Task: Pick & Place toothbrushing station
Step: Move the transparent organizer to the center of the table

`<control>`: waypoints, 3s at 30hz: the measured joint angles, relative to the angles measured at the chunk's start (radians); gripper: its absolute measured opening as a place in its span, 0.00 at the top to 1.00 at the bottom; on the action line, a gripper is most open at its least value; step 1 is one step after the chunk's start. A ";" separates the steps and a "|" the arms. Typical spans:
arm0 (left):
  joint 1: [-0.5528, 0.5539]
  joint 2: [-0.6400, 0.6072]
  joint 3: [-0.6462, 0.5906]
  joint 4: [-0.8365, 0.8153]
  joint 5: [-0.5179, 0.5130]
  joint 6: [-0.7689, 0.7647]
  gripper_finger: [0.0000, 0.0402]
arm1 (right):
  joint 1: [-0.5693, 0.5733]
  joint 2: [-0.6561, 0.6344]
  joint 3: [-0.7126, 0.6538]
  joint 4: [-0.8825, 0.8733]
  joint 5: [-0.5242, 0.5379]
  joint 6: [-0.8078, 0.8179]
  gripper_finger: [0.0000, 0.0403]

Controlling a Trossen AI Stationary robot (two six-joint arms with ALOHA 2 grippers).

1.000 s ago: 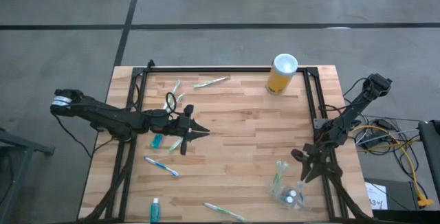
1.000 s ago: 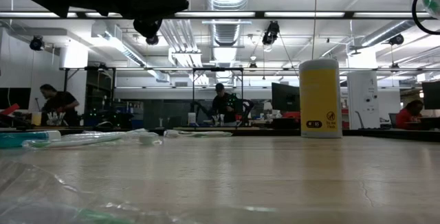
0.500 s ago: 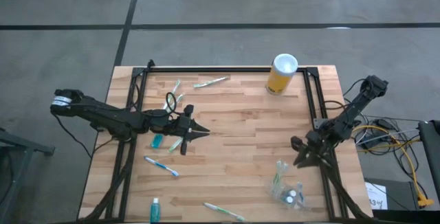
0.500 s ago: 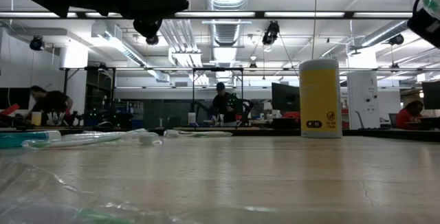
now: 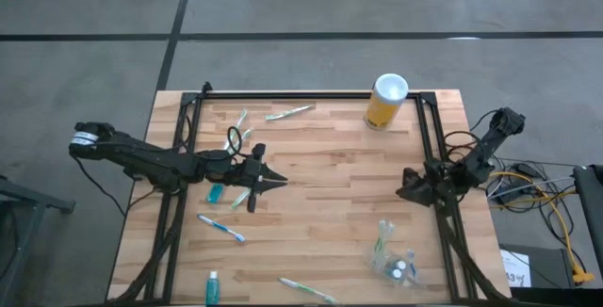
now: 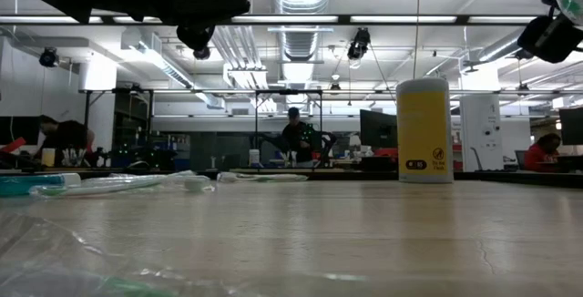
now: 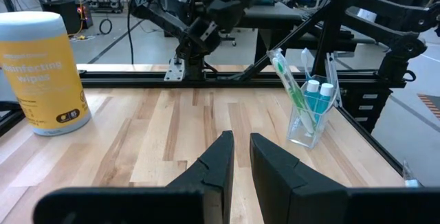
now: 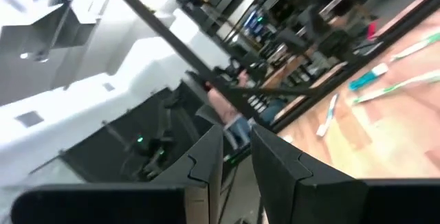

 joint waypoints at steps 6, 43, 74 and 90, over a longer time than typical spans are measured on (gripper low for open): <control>0.000 0.000 0.000 0.000 0.000 0.000 0.87 | 0.000 0.021 0.130 -0.235 0.030 -0.054 0.82; 0.000 0.000 0.000 0.000 0.000 0.000 0.87 | -0.355 0.493 0.708 -0.838 0.160 -0.182 0.83; 0.000 0.000 0.000 0.000 0.000 0.000 0.87 | -0.381 0.495 0.882 -1.056 0.087 -0.250 0.85; 0.000 0.000 0.000 0.000 0.000 0.000 0.87 | -0.381 0.496 0.882 -1.055 0.076 -0.283 0.86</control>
